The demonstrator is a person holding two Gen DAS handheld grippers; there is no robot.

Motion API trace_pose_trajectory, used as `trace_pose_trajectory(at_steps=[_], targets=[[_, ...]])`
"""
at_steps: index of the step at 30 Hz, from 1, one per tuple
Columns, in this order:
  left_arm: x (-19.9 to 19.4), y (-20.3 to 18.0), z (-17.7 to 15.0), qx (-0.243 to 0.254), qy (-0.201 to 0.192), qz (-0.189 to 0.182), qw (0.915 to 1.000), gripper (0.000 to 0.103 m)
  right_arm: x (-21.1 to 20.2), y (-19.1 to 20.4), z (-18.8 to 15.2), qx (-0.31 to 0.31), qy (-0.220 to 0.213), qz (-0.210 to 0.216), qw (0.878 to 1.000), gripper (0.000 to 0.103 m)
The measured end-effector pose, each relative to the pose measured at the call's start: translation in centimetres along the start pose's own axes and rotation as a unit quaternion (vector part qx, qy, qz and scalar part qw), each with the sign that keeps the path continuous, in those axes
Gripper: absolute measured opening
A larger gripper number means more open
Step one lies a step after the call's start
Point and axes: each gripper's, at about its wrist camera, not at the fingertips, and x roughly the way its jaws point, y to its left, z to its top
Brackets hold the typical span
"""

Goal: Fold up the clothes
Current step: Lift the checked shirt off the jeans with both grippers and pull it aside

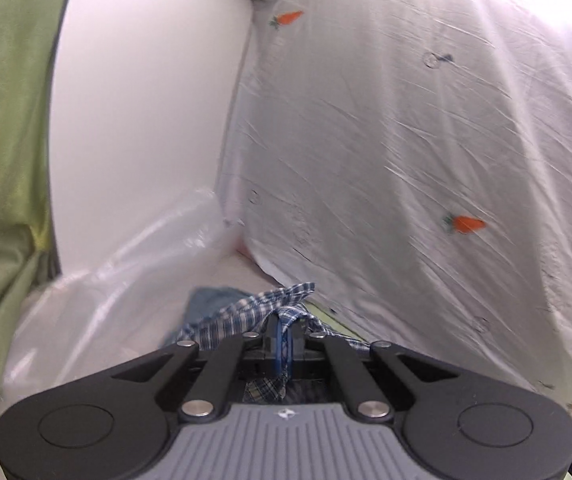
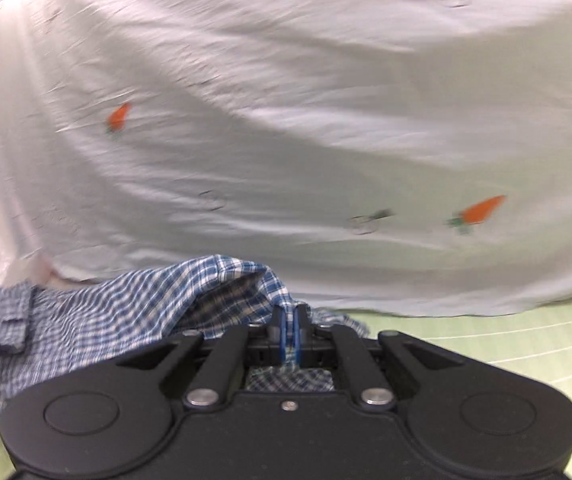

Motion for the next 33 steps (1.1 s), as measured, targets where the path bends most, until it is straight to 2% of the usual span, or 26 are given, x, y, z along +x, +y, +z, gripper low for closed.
trace_pose_trajectory(at_steps=[3,6,12,15,17,18,19,21,24,27,29,33], targets=[[-0.4,-0.7,-3.1,-0.001,0.043,-0.014,0.999,0.002,-0.7,-5.2,-0.5,0.03,0.009,-0.052,0.998,0.004],[-0.8,-1.3,-7.2,-0.008,0.106,-0.034,0.9937,0.002,-2.1,-10.5,-2.0,0.048,0.022,-0.114,0.992,0.004],[-1.7,-3.2,-15.8,0.0,0.232,-0.076,0.9697,0.002,-6.8,-18.7,-6.2,0.096,0.063,-0.193,0.974,0.004],[-2.7,-3.9,-18.1,0.016,0.257,-0.082,0.9629,0.004,-9.2,-22.6,-8.3,0.121,0.084,-0.23,0.962,0.007],[-3.3,-4.0,-18.8,0.017,0.261,-0.078,0.9621,0.007,-10.8,-25.3,-9.7,0.137,0.098,-0.254,0.952,0.014],[-3.5,-4.0,-19.0,0.015,0.26,-0.074,0.9627,0.009,-11.6,-26.6,-10.4,0.145,0.105,-0.266,0.947,0.023],[-3.8,-4.0,-19.1,0.015,0.258,-0.069,0.9636,0.012,-12.0,-27.3,-10.9,0.153,0.11,-0.269,0.945,0.031],[-4.2,-4.1,-19.0,0.02,0.248,-0.054,0.967,0.025,-12.1,-27.1,-11.4,0.166,0.114,-0.255,0.946,0.035],[-4.0,-4.5,-18.7,0.035,0.24,-0.038,0.9694,0.036,-12.3,-26.8,-12.2,0.187,0.12,-0.232,0.947,0.042],[-3.0,-5.5,-18.6,0.054,0.241,-0.039,0.9682,0.044,-12.4,-26.5,-13.0,0.207,0.126,-0.21,0.947,0.048],[-2.2,-6.2,-18.5,0.065,0.24,-0.039,0.9677,0.048,-12.5,-26.3,-13.5,0.22,0.129,-0.194,0.947,0.054],[-0.8,-7.5,-18.2,0.078,0.238,-0.034,0.9676,0.049,-11.6,-26.0,-13.3,0.259,0.128,-0.16,0.944,0.054]])
